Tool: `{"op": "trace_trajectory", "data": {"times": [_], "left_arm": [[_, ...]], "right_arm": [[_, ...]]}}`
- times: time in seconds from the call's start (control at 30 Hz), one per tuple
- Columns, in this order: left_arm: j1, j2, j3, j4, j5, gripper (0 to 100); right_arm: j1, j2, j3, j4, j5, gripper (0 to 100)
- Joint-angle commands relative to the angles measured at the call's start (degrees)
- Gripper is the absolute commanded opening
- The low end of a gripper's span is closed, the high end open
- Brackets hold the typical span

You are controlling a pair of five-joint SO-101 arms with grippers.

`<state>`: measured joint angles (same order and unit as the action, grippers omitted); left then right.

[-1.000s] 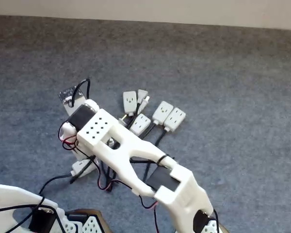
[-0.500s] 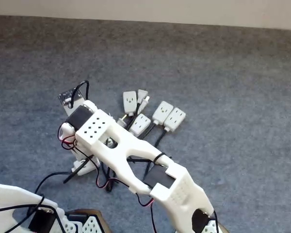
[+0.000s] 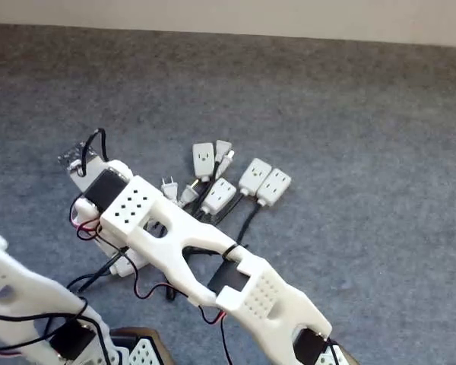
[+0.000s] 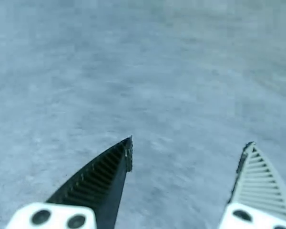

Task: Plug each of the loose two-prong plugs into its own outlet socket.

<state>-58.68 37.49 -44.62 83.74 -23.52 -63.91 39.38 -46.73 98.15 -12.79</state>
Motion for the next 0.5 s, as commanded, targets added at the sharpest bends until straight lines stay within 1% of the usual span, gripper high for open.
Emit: {"op": "trace_trajectory", "data": {"times": [0.0,0.1,0.17,0.23,0.37,0.47], "left_arm": [[6.55,-4.09,-8.40,10.29,-1.67,35],[10.68,-4.26,-14.46,17.32,-2.46,35],[12.18,-4.70,-17.19,18.02,-2.29,35],[13.49,-6.81,-17.45,18.02,-2.29,35],[16.48,-14.90,-10.33,18.11,-2.46,35],[19.91,-24.31,1.63,18.11,-6.77,35]], "right_arm": [[2.07,-6.20,-8.40,2.86,6.77,34.3],[6.81,-14.11,-13.67,2.86,10.29,34.7],[11.21,-20.70,-15.08,2.95,11.78,34.7],[16.04,-26.59,-12.70,2.95,11.87,34.7],[24.22,-37.05,-0.31,2.95,11.96,34.7],[28.44,-45.93,11.21,2.68,13.71,34.7]]}}
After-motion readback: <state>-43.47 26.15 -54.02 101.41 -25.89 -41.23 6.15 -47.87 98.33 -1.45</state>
